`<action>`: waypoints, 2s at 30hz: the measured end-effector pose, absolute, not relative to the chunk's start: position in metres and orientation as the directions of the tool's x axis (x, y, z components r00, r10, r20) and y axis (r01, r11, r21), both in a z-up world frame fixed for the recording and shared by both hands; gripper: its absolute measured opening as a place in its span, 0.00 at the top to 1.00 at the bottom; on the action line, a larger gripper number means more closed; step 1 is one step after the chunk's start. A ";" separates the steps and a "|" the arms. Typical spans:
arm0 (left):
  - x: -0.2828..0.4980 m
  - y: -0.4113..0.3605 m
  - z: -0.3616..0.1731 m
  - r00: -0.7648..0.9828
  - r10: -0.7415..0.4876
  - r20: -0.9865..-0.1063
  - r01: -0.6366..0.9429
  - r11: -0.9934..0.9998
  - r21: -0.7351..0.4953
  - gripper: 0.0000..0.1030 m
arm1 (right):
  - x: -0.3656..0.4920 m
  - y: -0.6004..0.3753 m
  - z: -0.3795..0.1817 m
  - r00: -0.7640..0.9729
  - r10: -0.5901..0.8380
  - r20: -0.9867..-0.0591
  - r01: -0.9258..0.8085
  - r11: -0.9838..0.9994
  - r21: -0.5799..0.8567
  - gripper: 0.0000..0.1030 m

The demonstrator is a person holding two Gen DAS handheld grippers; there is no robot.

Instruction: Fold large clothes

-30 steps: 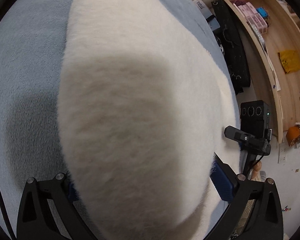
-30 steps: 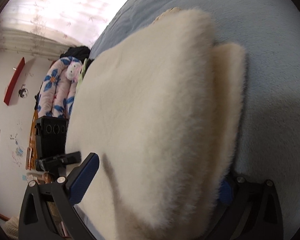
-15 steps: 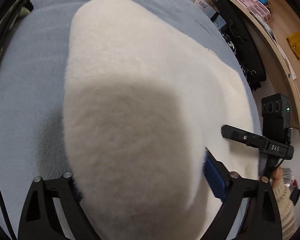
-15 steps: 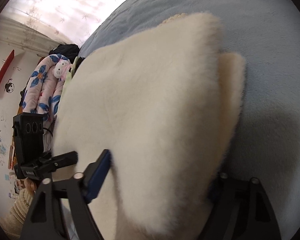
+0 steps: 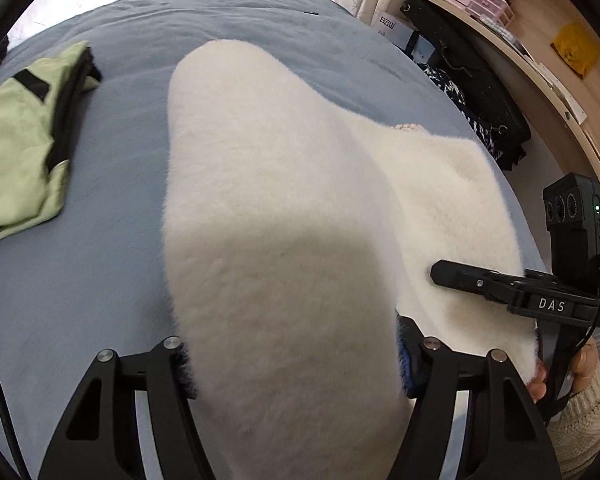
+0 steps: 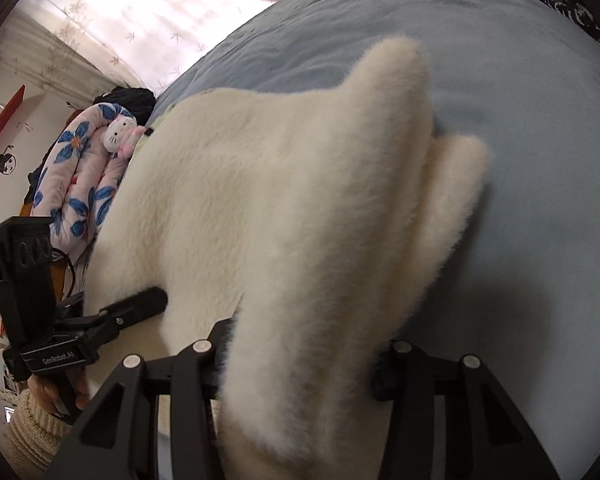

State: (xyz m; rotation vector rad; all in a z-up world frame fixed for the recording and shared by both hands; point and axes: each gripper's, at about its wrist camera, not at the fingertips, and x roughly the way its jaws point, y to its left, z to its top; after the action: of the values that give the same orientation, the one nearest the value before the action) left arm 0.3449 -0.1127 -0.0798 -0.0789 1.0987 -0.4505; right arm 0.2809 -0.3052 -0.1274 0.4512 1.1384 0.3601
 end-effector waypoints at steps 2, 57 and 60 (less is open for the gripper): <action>0.326 -0.100 -0.073 0.371 -0.379 -0.848 0.313 0.911 -0.269 0.36 | 0.266 -0.289 -0.124 0.373 0.498 -0.783 -0.048 0.853 0.520 0.55; 0.560 0.331 -0.102 0.586 -0.251 -0.771 0.039 0.958 -0.283 0.05 | 0.554 0.054 -0.132 0.377 0.579 -0.723 -0.219 0.814 0.538 0.30; 0.535 0.323 -0.079 0.646 -0.138 -0.750 -0.004 0.983 -0.184 0.08 | 0.534 0.047 -0.105 0.451 0.498 -0.740 -0.230 0.866 0.443 0.30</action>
State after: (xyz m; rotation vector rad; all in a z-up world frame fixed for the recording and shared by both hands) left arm 0.5354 0.3232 -0.0793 -0.1755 0.8657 -0.0767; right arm 0.5341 0.0474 -0.1053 0.2979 1.0079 0.4578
